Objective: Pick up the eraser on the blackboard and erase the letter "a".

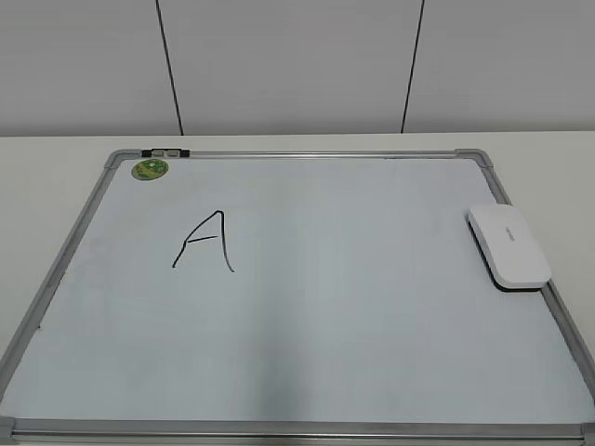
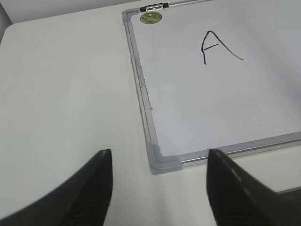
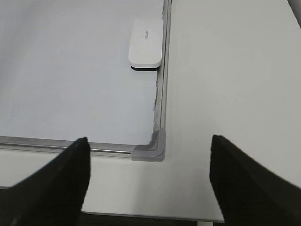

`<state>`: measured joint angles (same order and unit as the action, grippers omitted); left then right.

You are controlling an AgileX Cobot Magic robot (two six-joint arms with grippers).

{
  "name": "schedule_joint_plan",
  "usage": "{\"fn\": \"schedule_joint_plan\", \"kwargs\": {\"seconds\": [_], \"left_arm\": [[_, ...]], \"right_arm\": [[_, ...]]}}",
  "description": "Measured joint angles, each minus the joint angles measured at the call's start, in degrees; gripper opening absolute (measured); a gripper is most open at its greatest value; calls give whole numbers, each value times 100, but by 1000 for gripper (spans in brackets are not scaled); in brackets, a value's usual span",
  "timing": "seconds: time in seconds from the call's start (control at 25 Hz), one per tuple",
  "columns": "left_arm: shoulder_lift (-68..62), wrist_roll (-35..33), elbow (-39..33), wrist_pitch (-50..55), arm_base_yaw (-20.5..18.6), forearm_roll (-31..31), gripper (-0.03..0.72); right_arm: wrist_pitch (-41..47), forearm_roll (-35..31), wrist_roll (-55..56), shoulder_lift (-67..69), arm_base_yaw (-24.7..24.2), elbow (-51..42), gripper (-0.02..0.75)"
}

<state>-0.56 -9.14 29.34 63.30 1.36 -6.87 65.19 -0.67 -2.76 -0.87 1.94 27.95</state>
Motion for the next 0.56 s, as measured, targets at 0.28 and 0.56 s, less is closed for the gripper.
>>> {"fn": "schedule_joint_plan", "kwargs": {"seconds": [0.28,0.56], "left_arm": [[0,0,0,0,0,0,463],[0,0,0,0,0,0,463]], "right_arm": [[12,0,10,0,0,0,587],[12,0,10,0,0,0,587]]}}
